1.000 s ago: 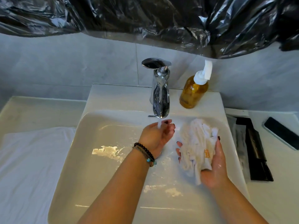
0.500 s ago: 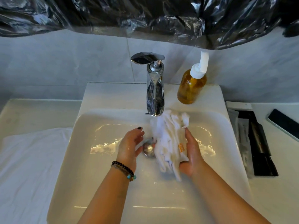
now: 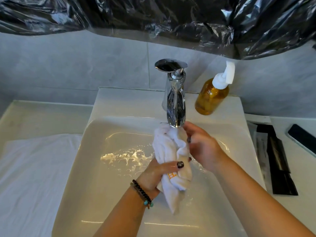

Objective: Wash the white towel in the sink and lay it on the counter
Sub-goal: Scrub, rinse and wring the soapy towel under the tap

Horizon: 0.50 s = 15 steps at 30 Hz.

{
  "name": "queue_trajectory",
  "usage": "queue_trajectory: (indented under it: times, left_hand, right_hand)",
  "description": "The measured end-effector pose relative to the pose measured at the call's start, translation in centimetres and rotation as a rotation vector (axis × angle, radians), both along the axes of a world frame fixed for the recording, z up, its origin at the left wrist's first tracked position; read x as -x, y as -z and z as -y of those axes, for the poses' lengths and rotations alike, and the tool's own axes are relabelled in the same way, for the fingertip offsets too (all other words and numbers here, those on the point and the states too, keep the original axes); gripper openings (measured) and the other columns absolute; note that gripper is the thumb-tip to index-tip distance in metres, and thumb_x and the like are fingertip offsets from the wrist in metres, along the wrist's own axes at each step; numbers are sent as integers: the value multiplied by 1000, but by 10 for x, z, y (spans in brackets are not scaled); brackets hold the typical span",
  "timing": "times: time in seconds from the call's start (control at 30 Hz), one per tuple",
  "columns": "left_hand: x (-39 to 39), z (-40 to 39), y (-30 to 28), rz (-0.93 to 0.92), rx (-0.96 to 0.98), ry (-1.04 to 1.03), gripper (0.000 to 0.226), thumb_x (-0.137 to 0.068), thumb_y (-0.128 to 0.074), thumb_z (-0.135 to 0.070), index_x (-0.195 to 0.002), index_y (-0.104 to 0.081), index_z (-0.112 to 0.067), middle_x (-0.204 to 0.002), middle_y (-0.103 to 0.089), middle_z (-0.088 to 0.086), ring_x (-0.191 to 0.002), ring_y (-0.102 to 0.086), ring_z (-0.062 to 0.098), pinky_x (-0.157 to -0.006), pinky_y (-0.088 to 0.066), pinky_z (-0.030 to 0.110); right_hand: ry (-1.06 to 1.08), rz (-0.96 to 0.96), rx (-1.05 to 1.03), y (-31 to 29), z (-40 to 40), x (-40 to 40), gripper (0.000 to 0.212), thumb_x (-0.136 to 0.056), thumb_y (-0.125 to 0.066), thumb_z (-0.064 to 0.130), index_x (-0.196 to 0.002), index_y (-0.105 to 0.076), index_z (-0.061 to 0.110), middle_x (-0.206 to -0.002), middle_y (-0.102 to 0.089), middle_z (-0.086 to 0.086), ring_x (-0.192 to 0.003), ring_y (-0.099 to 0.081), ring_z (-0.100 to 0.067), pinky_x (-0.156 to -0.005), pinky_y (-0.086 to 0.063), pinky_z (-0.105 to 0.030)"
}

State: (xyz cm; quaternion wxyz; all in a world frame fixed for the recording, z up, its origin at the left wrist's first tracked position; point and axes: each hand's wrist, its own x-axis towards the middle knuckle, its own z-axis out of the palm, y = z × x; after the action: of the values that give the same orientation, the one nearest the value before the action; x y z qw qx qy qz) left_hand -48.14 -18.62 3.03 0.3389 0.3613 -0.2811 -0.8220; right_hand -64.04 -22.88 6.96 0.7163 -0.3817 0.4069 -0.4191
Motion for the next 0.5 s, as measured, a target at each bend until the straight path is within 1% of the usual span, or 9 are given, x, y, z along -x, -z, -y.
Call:
queue_trajectory:
  times: [0.03,0.07,0.13,0.17,0.23,0.33,0.4,0.47,0.5]
  left_hand:
    - [2,1,-2,2,12,59,62,-62,-77,-18,-114,-54,6,-100,-56,22,-81,-62,23,-69,-53,31]
    - [5,3,-2,-3,32,121,58,-64,-75,-14,-115,-56,5,-100,-58,20,-83,-63,23,-72,-54,31]
    - [9,6,-5,-11,81,233,40,-69,-73,-8,-106,-61,-5,-92,-64,11,-83,-64,19,-73,-54,30]
    - [12,8,-6,14,97,271,31,-70,-74,-7,-99,-62,-9,-86,-65,7,-79,-64,17,-71,-53,29]
    - [16,11,-5,213,152,290,22,-68,-80,-14,-86,-67,-11,-79,-68,4,-73,-65,16,-68,-53,29]
    - [22,9,0,565,194,222,39,-53,-82,-40,-81,-75,-14,-88,-73,10,-84,-70,23,-81,-58,40]
    - [27,5,-1,715,223,116,40,-49,-77,-42,-80,-75,-17,-85,-74,5,-83,-71,16,-78,-59,35]
    - [31,3,1,767,351,6,24,-56,-75,-30,-75,-71,-16,-72,-71,0,-69,-68,9,-63,-57,27]
    - [32,3,1,779,394,-26,16,-58,-74,-25,-70,-68,-17,-67,-68,-3,-62,-65,6,-58,-54,23]
  right_hand:
    - [-42,43,-13,-2,5,4,50,-69,-49,11,-117,-61,10,-100,-70,-1,-90,-64,-17,-72,-52,-26]
    - [-87,-20,-5,-2,10,5,49,-73,-55,17,-122,-60,12,-111,-70,-1,-101,-64,-17,-83,-53,-30]
    - [-212,-249,45,-4,17,0,67,-67,-76,38,-126,-59,10,-124,-66,0,-118,-60,-18,-102,-47,-42]
    - [-277,-329,58,-3,20,-3,78,-60,-82,45,-126,-60,9,-125,-66,0,-121,-59,-18,-104,-46,-44]
    - [-332,-383,68,0,25,-7,67,-53,-86,44,-112,-68,17,-116,-71,1,-114,-64,-17,-100,-49,-42]
    - [-282,-461,144,-5,25,-15,36,-51,-88,42,-78,-72,25,-87,-74,3,-90,-69,-17,-87,-55,-40]
    - [-202,-571,226,-2,23,-24,40,-57,-91,42,-75,-69,14,-75,-68,0,-77,-66,-18,-77,-55,-39]
    - [-104,-639,243,1,20,-33,61,-57,-88,49,-83,-64,-1,-73,-63,-11,-73,-62,-26,-72,-54,-41]
    - [-37,-650,241,6,19,-35,66,-55,-84,54,-83,-63,-1,-75,-64,-14,-74,-63,-30,-73,-56,-45]
